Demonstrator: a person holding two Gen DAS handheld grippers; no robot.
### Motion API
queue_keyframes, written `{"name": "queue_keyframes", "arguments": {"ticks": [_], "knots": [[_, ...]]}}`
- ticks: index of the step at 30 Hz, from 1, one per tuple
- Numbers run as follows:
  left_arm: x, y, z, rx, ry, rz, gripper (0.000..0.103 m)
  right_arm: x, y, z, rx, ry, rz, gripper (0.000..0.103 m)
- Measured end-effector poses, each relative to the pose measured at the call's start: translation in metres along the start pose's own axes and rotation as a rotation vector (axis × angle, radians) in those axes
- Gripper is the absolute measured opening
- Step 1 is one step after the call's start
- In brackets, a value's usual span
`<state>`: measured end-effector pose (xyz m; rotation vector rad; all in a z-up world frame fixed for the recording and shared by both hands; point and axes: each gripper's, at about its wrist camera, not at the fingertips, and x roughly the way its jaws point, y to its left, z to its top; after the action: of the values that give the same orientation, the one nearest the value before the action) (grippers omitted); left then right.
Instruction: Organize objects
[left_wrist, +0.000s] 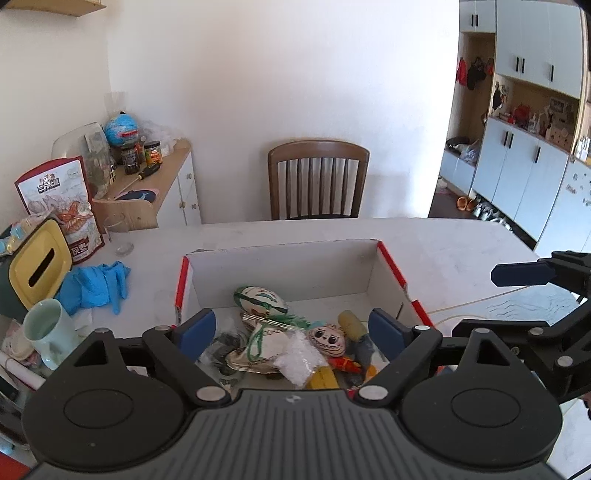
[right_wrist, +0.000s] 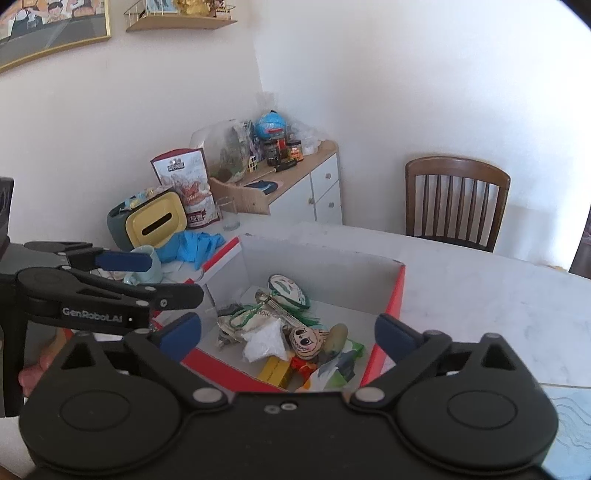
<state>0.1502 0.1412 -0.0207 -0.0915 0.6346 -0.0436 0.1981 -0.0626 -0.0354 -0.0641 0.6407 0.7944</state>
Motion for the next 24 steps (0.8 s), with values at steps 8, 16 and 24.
{"name": "queue_keyframes", "arguments": {"ticks": [8,16,24], "knots": [[-0.01,-0.015,-0.011,0.038,-0.02,0.001,0.102,-0.008,-0.001,-0.009,0.009,-0.014,-0.019,0.102],[-0.013,-0.018,-0.019,0.026,-0.026,0.009,0.103,-0.017,0.0,-0.016,0.0,-0.032,-0.031,0.102],[-0.019,-0.023,-0.022,0.038,-0.05,0.024,0.103,-0.022,-0.002,-0.021,0.013,-0.036,-0.036,0.102]]}}
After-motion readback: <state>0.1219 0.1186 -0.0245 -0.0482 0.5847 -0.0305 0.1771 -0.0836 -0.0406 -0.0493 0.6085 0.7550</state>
